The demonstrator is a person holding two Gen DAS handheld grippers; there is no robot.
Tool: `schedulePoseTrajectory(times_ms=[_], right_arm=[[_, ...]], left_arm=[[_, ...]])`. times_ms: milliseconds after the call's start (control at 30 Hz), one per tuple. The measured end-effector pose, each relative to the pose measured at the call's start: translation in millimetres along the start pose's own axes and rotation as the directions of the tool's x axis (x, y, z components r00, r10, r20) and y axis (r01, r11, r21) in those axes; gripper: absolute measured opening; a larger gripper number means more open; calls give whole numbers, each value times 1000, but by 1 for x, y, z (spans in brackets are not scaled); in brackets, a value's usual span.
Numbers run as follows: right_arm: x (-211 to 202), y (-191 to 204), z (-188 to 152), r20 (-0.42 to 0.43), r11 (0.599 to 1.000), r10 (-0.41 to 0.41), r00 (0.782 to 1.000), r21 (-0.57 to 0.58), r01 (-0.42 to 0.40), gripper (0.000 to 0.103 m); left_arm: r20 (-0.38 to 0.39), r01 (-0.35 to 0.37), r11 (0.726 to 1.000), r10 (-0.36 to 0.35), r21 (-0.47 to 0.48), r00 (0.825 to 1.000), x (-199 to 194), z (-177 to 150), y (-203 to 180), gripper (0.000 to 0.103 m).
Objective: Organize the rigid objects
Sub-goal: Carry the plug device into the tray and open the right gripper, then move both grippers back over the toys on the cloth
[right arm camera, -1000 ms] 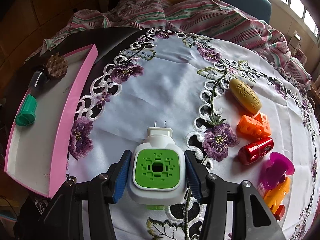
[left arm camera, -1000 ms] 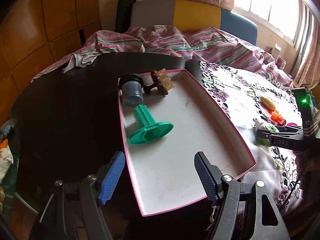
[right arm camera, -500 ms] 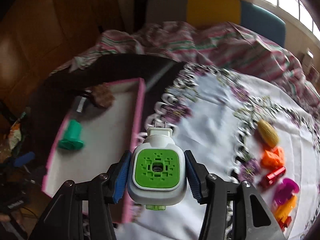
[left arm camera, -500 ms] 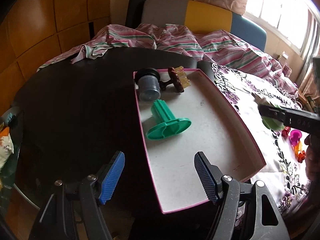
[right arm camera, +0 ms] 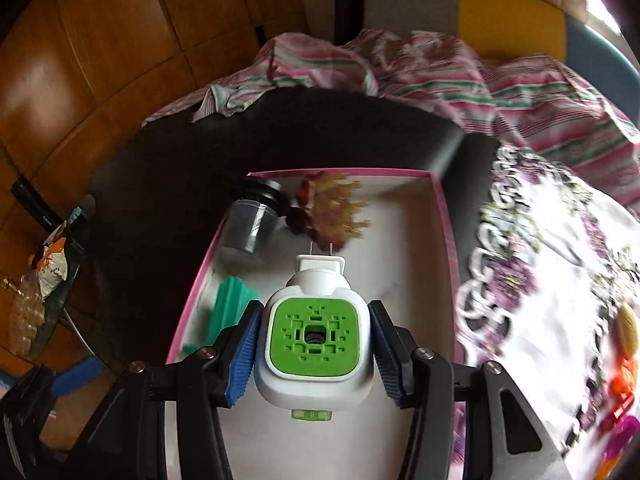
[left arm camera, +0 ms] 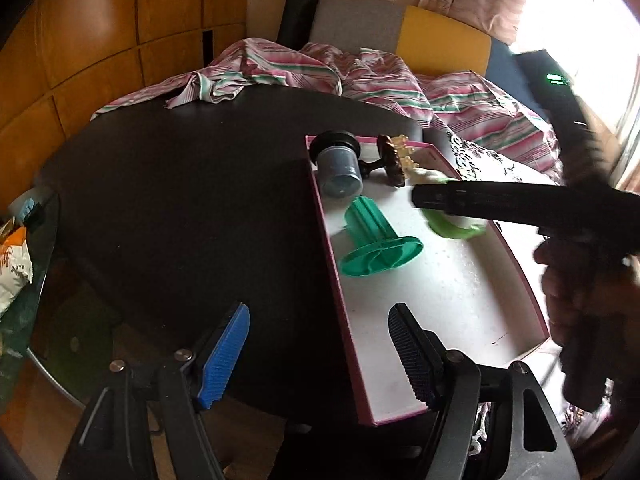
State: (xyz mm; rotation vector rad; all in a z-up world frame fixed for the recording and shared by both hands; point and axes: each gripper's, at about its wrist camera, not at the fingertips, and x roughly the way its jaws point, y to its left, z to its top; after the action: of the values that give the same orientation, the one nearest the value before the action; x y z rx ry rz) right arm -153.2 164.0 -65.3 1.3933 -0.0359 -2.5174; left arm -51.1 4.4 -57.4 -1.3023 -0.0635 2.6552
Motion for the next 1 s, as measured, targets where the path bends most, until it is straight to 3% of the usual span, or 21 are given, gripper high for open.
schedulePoseTrajectory(times_ms=[167, 300, 600, 1000], right_arm=[[30, 9, 7, -55, 1000, -14, 998, -14, 14, 53], [26, 7, 7, -46, 1000, 3, 999, 4, -2, 53], [-13, -13, -1, 26, 998, 7, 1000, 54, -8, 55], [-78, -61, -34, 105, 993, -86, 991, 94, 76, 55]], left_arm=[[-7, -2, 1000, 2, -12, 1000, 3, 0, 4, 73], [-7, -2, 1000, 2, -15, 1000, 3, 0, 5, 73], [7, 3, 1000, -3, 1, 1000, -1, 2, 1, 73], [57, -20, 996, 15, 83, 998, -15, 9, -23, 73]])
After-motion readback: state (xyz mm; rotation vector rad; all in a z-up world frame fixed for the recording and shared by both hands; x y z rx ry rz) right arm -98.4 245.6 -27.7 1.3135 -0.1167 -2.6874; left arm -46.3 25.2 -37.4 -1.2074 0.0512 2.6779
